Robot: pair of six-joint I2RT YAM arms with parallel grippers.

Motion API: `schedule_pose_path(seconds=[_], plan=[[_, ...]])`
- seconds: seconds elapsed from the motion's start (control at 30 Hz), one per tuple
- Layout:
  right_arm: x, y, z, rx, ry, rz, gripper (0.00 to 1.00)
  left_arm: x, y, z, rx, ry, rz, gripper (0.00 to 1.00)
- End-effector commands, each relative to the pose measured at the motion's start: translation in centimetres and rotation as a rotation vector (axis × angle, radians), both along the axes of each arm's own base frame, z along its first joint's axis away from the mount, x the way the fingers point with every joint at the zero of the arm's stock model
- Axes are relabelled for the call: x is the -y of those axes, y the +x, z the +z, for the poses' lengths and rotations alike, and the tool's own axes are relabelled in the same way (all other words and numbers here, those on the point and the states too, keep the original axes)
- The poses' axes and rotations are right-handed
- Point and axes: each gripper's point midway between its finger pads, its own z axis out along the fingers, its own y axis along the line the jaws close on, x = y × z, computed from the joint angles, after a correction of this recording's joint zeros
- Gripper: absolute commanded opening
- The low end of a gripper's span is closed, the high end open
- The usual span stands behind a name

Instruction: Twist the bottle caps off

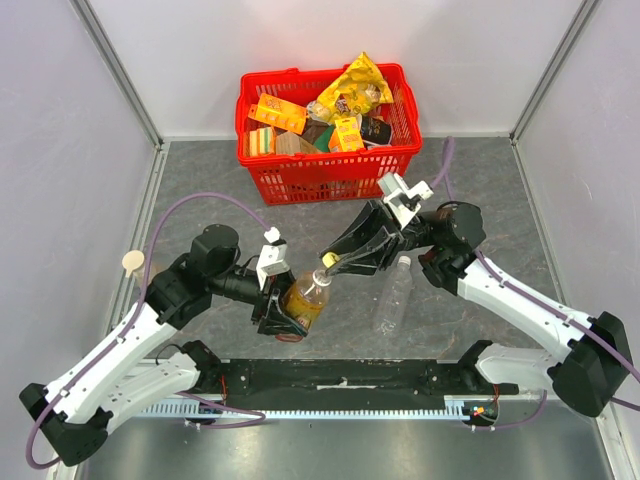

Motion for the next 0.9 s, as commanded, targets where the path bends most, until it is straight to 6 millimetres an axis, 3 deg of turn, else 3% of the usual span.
schedule_pose_path(seconds=[0.0,0.17,0.43,0.87], plan=[[0.8,-0.5,1.6,0.047,0.059,-0.008,0.0,0.3,-1.3,2.5,0.036,-0.086,-0.102,0.38],[0.6,0.3,1.2,0.041,0.042,-0.058,0.0,0.2,-0.6,2.1,0.059,-0.072,-0.052,0.38],[0.1,4.1,-0.8,0.02,-0.016,-0.287,0.0,-0.4,0.3,2.5,0.137,-0.084,0.041,0.38],[-2.4,12.7,-12.1,-0.144,-0.328,-0.631,0.0,-2.6,4.2,5.3,0.309,-0.139,0.375,0.37]])
